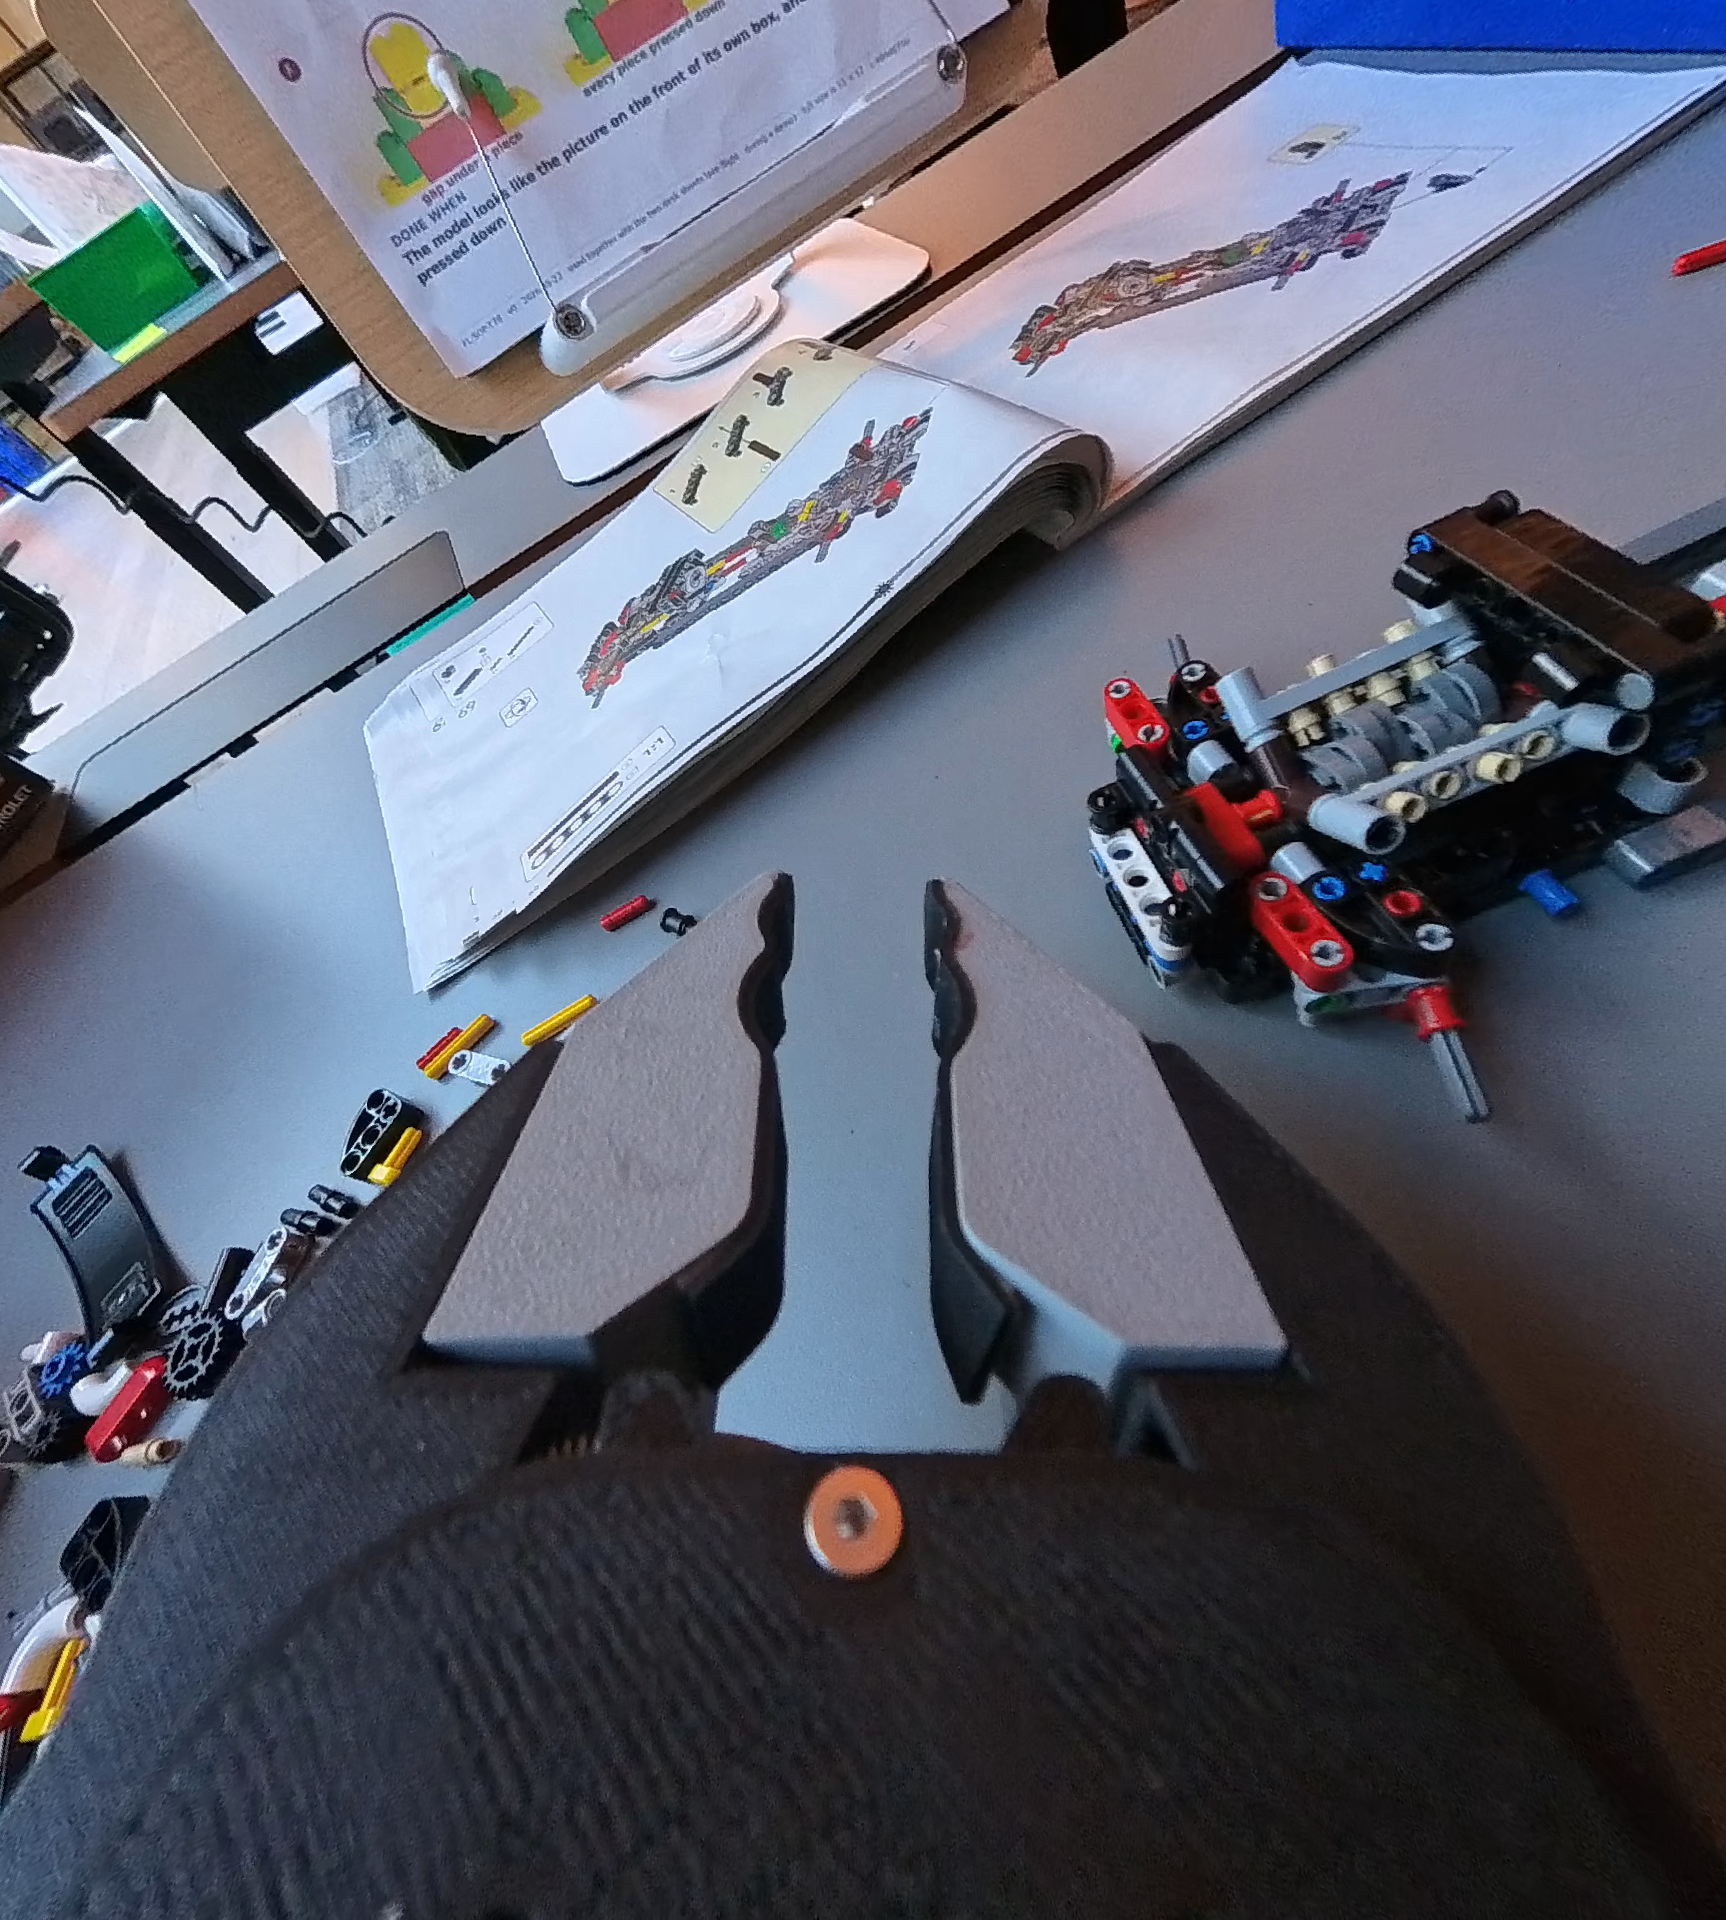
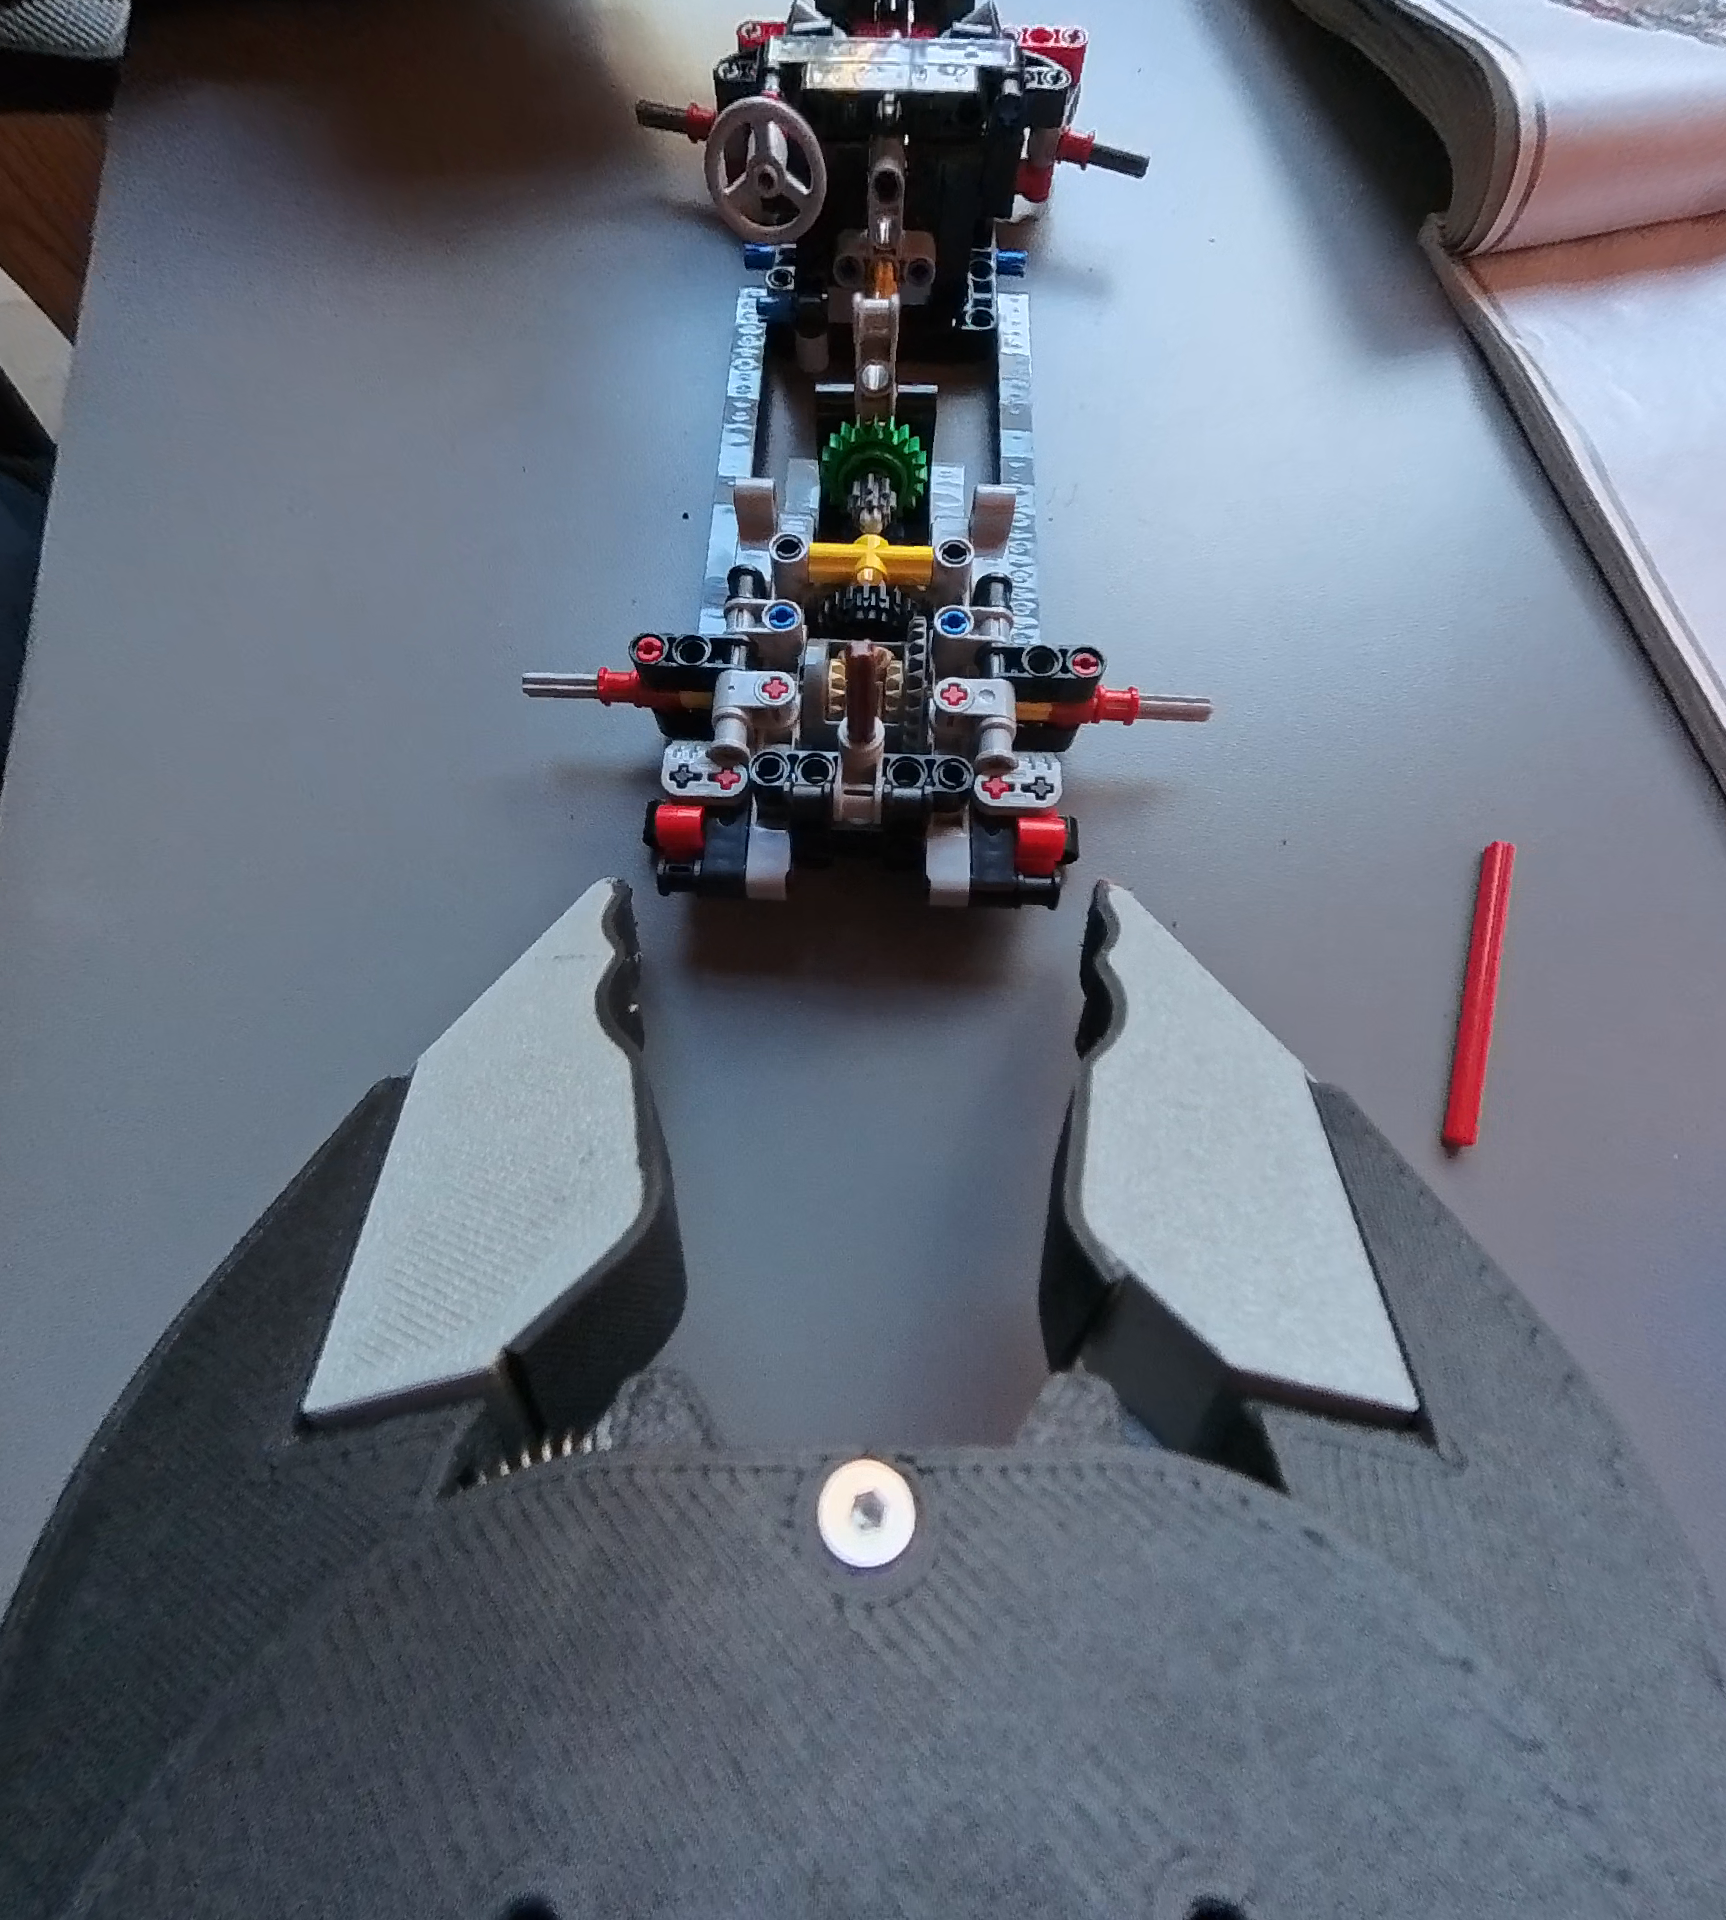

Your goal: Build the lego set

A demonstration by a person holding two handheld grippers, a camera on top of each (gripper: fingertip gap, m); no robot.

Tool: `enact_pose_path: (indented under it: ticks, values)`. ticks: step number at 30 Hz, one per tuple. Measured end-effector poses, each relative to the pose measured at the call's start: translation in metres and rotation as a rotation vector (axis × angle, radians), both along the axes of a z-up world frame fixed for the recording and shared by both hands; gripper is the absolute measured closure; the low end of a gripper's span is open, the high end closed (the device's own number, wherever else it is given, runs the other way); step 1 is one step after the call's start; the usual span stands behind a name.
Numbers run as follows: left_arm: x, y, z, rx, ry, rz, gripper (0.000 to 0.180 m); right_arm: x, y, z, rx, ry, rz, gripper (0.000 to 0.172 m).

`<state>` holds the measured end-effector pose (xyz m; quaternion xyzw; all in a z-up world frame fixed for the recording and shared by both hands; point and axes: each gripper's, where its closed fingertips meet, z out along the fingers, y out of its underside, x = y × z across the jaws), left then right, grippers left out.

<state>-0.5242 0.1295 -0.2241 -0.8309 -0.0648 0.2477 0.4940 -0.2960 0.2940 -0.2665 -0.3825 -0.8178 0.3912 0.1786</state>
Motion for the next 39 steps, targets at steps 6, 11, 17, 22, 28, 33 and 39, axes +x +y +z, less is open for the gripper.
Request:
enact_pose_path:
  ticks: [6,11,17,22,28,33,39]
  values:
    - [0.000,0.000,-0.001,-0.004,0.001,-0.001,0.158,0.000,0.001,0.002,-0.027,-0.004,-0.004,0.089]
    - [0.000,0.000,0.000,-0.003,0.001,-0.001,0.158,-0.001,0.001,0.002,-0.032,-0.004,-0.006,0.090]
    - [0.000,0.000,0.000,-0.001,0.001,-0.001,0.158,-0.001,0.001,0.003,-0.039,-0.004,-0.007,0.090]
    - [0.000,0.000,0.000,-0.001,0.005,-0.001,0.158,0.000,0.000,0.006,-0.055,0.007,0.002,0.091]
    - [0.002,0.000,0.003,0.019,0.011,-0.010,0.158,0.006,-0.006,0.028,-0.118,0.136,0.100,0.096]
    - [0.009,0.002,0.011,0.079,-0.005,-0.061,0.158,-0.002,0.014,0.061,-0.333,0.248,0.046,0.101]
    - [0.013,0.003,0.021,0.165,-0.077,-0.116,0.158,-0.016,0.058,0.092,-0.461,0.429,-0.124,0.115]
